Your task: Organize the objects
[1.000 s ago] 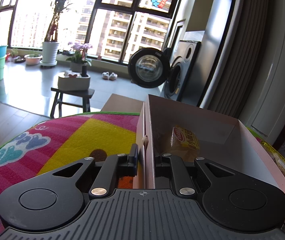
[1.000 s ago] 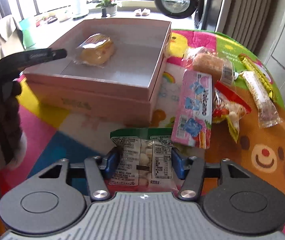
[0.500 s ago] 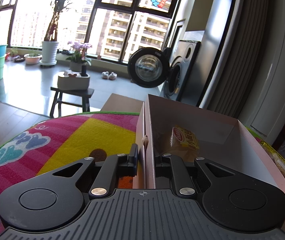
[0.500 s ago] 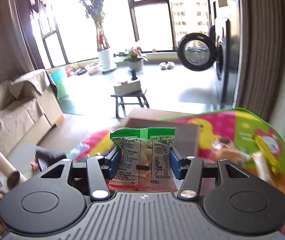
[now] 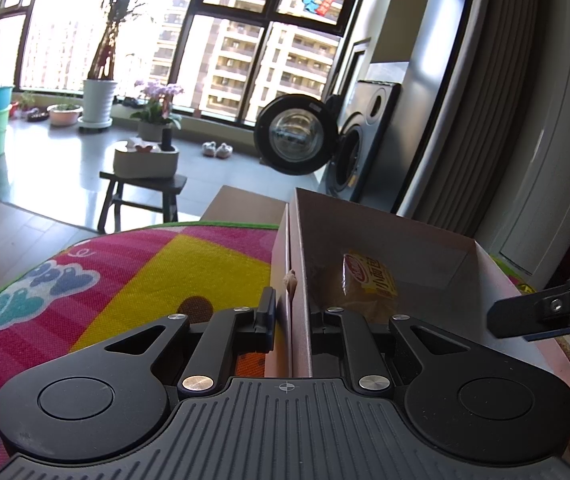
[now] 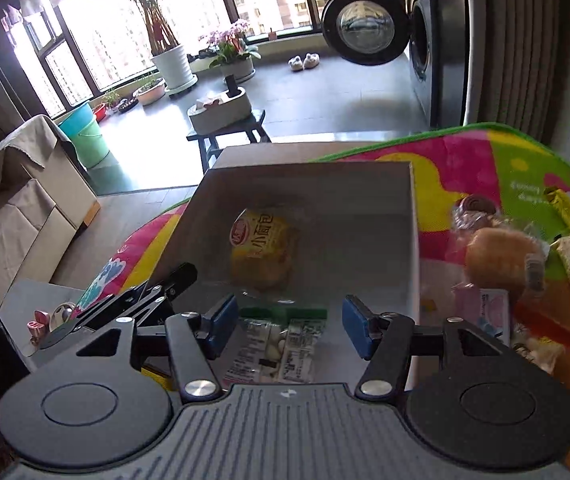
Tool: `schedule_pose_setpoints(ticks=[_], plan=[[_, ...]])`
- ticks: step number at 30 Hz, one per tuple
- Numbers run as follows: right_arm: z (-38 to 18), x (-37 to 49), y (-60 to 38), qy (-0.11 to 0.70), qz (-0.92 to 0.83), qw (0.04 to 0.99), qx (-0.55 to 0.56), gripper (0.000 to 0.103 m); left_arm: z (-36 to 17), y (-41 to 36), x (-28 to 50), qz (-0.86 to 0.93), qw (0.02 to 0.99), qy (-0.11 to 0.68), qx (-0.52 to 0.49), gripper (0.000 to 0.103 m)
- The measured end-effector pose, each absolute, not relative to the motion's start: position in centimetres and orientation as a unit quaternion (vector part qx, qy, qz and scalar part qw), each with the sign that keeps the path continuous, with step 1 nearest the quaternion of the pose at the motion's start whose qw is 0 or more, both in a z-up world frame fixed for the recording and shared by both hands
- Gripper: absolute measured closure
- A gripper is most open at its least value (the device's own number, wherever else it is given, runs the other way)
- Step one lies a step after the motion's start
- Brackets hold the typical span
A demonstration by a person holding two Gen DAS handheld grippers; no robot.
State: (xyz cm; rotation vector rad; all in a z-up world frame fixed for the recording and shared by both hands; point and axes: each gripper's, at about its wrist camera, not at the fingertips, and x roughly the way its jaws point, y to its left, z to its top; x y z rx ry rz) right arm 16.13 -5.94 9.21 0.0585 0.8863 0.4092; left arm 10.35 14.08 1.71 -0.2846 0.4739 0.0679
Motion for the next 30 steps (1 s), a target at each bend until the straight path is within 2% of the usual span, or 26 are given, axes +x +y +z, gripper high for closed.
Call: schedule_pose_setpoints(ticks=[3,7,11,18,26,27,28,29,30], plan=[[11.2,14.9,-8.7,0.390,0.180,0.903,0.014,0.041,1.7,14.1,10.4,0.034,0.962,0.233,-0.140,0.087],[12.5,13.8,-13.6,0.354,0.116,0.928,-0.005,0.032,1.5,13.8,10.3,0.034,0.962,0.233,-0.139,0.087],[11.8,14.6,-19.0,0.347,0.034,0.937,-0.025,0.030,1.5,13.9,10.3,0.034,0.962,0.233,-0.139,0.088],[7.5,23.7,-27.5,0.381,-0.059,0.922,0.026,0.029,1.3,13.6,10.3,0.035,0.962,0.232,-0.137,0.088],[2.2,30.8,-27.9,0.426,-0.067,0.898,0.086,0.029,0.9,13.6,10.3,0.035,0.961,0.233,-0.141,0.088],[1.9,30.8,-27.7,0.428,-0.062,0.897,0.090,0.032,0.9,13.6,10.3,0.035,0.961,0.233,-0.141,0.088],[1.7,30.7,-27.6,0.431,-0.054,0.896,0.095,0.045,0.9,13.6,10.3,0.034,0.961,0.233,-0.141,0.088],[1.7,30.4,-27.6,0.433,-0.047,0.895,0.100,0.053,0.9,13.7,10.3,0.034,0.961,0.234,-0.142,0.088],[1.8,29.9,-27.6,0.431,-0.044,0.896,0.102,0.056,0.8,13.7,10.3,0.033,0.961,0.234,-0.146,0.088]])
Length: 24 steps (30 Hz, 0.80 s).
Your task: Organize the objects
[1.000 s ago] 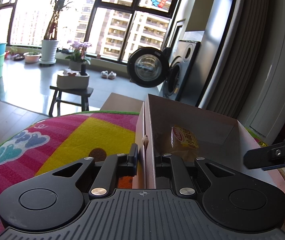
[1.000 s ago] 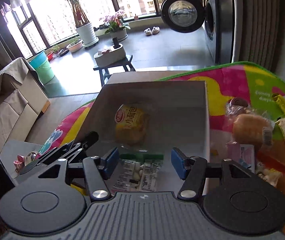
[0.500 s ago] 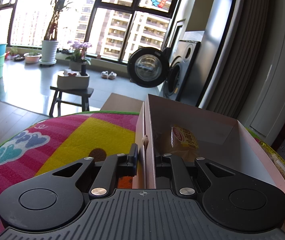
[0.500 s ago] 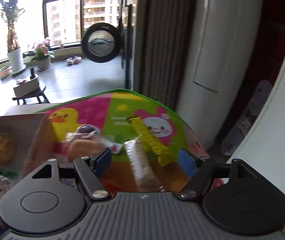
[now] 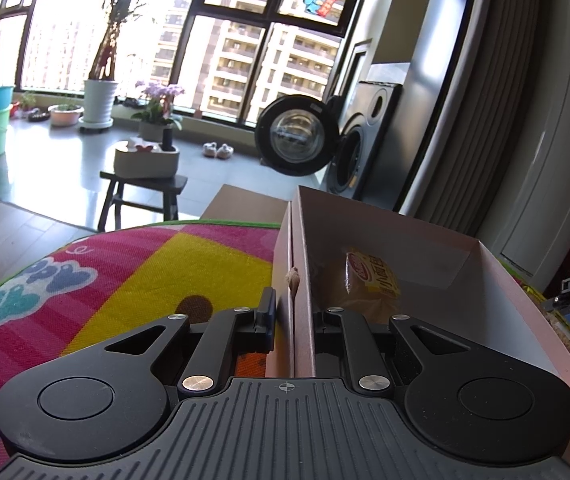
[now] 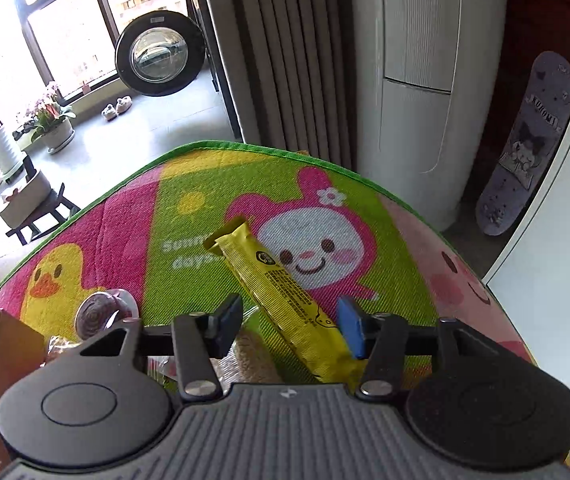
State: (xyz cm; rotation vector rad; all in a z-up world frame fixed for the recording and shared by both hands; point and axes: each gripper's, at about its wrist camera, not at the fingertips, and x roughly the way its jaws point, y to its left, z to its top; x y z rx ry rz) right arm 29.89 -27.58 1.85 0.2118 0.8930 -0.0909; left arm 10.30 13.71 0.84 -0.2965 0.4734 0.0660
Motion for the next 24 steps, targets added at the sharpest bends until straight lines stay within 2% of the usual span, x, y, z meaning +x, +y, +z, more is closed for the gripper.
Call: schedule_pose_setpoints(ticks=[2,10,16,20,24], plan=[[2.0,28.6,-27.8,0.434,-0.028,0.893,0.114,0.070,0.8,13.8,10.4,0.032,0.959,0.235,-0.153,0.088],[2.6,19.8,-27.7,0.432,0.036,0.892,0.125,0.070,1.8,13.4,10.8,0.041,0.956,0.260,-0.132,0.089],[4.9,12.9,-25.7,0.367,0.058,0.927,0.051,0.054,2.3,13.7,10.9,0.044,0.950,0.282,-0.129,0.089],[4.9,11.4,-23.5,0.374,0.105,0.919,0.063,0.035,2.4,13.7,10.6,0.049,0.949,0.288,-0.117,0.089],[3.2,13.1,-21.7,0.406,0.101,0.903,0.097,0.035,2.7,13.6,10.4,0.051,0.948,0.293,-0.109,0.089]])
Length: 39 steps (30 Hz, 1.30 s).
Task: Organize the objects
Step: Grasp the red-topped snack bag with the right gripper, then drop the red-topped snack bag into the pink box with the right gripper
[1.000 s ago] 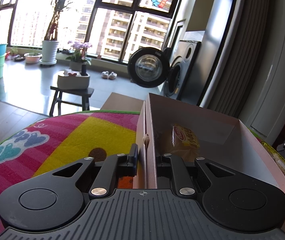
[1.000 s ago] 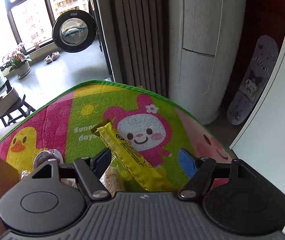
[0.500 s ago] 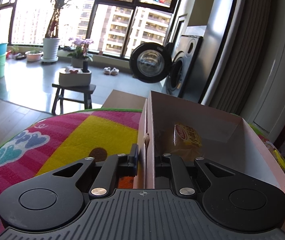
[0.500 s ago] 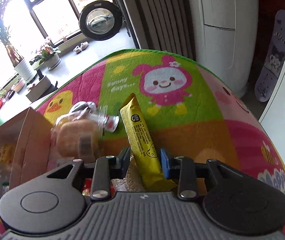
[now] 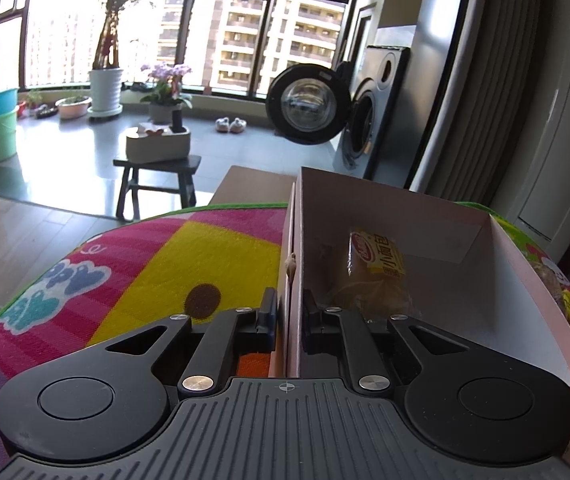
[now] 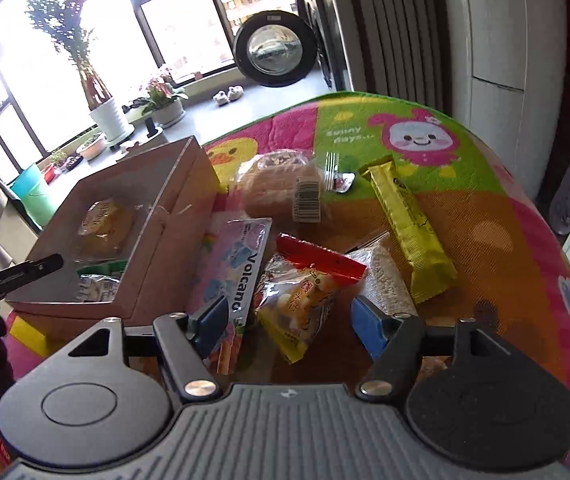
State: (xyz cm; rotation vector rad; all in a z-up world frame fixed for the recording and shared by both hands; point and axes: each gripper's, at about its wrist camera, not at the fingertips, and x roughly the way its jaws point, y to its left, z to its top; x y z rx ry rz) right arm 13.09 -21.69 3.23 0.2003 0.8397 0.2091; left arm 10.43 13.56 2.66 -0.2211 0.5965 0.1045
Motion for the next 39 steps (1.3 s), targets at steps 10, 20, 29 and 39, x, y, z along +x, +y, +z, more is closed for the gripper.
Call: schedule_pose_setpoints(ticks=[10,20,29,39], plan=[[3.1,13.8,-20.8,0.410,0.093,0.902,0.095,0.061,3.2,13.8,9.8,0.043,0.949,0.294,-0.108,0.090],[8.7,5.7,-19.5,0.424,0.158,0.891,0.019,0.062,3.5,14.1,9.5,0.037,0.949,0.289,-0.118,0.090],[13.4,6.9,-12.2,0.373,0.280,0.884,0.025,0.062,3.5,14.5,9.3,0.029,0.949,0.289,-0.122,0.089],[8.0,17.3,-6.5,0.423,0.262,0.861,0.105,0.062,3.5,14.5,9.2,0.024,0.948,0.291,-0.126,0.088]])
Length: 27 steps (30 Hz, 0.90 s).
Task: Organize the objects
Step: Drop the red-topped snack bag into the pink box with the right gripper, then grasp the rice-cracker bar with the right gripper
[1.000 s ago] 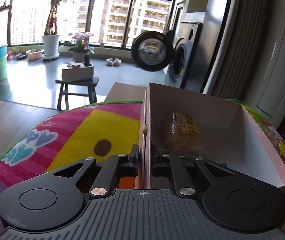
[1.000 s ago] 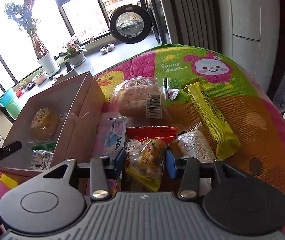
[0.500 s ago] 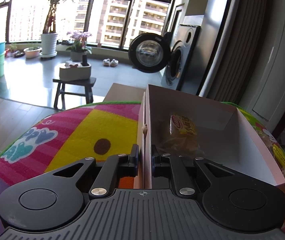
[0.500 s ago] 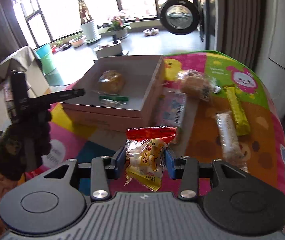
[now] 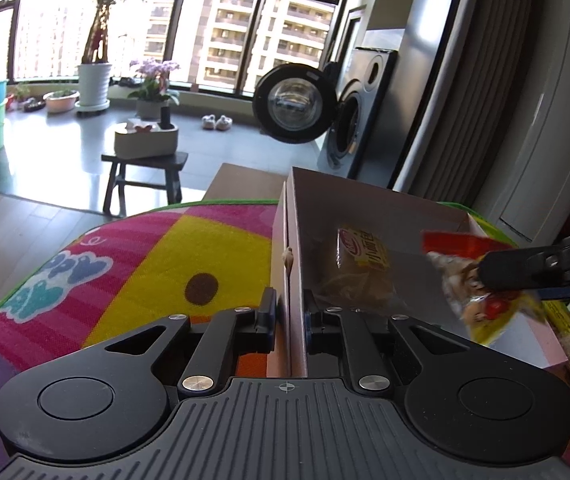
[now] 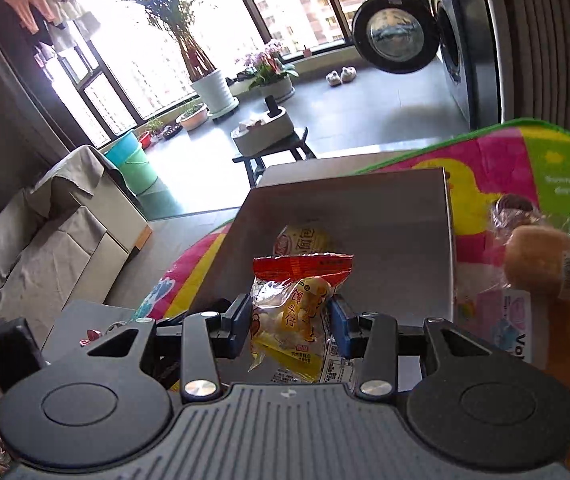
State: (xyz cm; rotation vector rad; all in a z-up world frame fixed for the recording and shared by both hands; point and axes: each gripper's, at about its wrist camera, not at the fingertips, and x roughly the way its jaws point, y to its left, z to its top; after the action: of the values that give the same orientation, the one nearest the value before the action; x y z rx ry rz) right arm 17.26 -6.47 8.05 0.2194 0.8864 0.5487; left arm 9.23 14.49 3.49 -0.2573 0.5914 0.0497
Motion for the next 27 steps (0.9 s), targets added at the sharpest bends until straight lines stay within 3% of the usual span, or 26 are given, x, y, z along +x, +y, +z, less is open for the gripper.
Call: schedule_pose_setpoints(ticks=[6,12,16,27], plan=[[5.3,17.3,-6.4,0.455,0.270,0.839,0.125,0.055,3.6,14.4,9.1,0.024,0.947,0.293,-0.130,0.088],[8.7,13.6,-10.1,0.374,0.240,0.893,0.069,0.029,3.6,14.3,8.7,0.028,0.947,0.292,-0.134,0.088],[9.4,10.2,-13.6,0.323,0.175,0.930,0.016,0.000,3.6,14.3,8.7,0.031,0.946,0.292,-0.137,0.088],[4.2,7.3,-17.8,0.341,0.085,0.936,0.004,0.000,3.8,14.2,8.9,0.035,0.945,0.295,-0.136,0.088]])
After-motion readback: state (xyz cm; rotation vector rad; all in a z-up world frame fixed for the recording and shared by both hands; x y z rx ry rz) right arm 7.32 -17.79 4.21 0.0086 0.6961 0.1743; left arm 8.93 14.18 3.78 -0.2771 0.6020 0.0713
